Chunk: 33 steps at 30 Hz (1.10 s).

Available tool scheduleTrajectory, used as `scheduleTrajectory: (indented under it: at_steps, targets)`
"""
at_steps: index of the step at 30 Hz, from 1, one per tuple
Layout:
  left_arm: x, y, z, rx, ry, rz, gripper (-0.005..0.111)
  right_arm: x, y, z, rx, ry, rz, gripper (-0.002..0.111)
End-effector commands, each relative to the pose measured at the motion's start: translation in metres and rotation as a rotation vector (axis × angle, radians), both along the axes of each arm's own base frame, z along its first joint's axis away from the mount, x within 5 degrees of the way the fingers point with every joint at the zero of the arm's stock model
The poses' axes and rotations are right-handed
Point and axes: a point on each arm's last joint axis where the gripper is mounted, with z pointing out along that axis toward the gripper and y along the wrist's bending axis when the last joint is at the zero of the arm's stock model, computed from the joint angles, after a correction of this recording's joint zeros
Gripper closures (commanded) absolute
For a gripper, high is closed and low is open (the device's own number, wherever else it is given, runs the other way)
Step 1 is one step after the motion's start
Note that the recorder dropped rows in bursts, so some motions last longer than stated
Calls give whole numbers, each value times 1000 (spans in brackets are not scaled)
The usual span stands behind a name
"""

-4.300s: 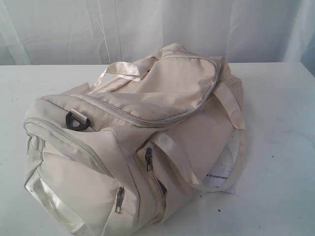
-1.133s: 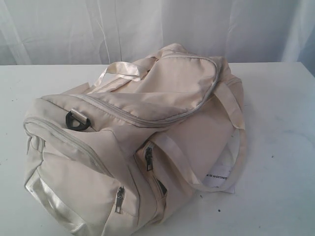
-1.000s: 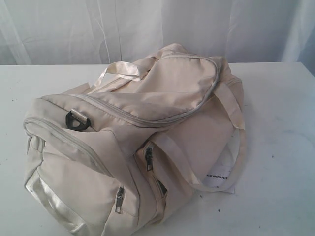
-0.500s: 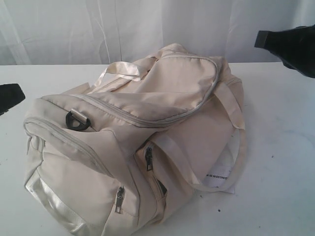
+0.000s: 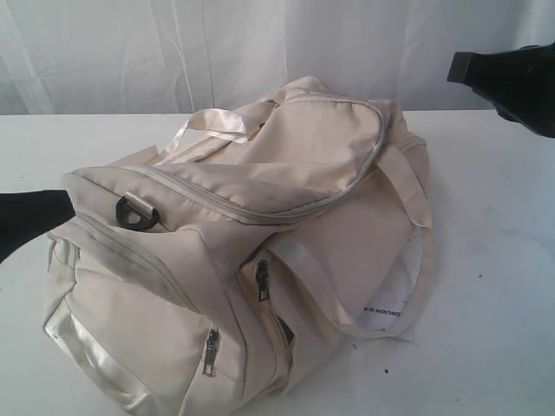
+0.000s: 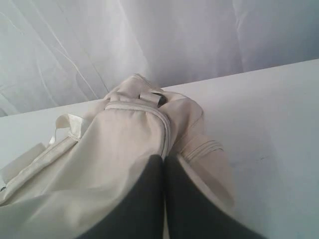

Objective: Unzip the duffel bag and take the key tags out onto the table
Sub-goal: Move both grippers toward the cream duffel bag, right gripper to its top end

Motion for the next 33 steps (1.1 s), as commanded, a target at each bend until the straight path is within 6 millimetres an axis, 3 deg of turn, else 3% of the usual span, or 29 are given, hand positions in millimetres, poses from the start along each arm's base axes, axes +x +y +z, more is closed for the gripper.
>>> scheduleTrajectory:
  at_steps: [1, 4, 7, 16, 27, 29, 32, 33]
  targets:
    - [5, 0, -22, -153, 146, 52, 41, 1, 0, 3, -13, -25, 7, 108]
    - [5, -2, -34, -239, 228, 47, 41, 1, 0, 3, -60, -46, 18, 106]
    - [7, -2, -43, -261, 281, 54, 41, 1, 0, 3, -87, -56, 24, 95]
    - [15, -3, -46, -365, 338, 70, 41, 11, 4, -2, -196, -124, 71, 39]
    - [24, -1, -53, -407, 400, 121, 44, 48, 20, -24, -182, -43, 70, 35]
    - [26, 1, -58, -391, 424, 149, 55, 64, 27, -27, -186, -31, 72, 35]
    - [28, 1, -62, -381, 441, 155, 86, 99, 41, -42, -203, 14, 76, 35]
    - [28, 1, -62, -371, 430, 150, 91, 105, 43, -45, -205, 20, 77, 35]
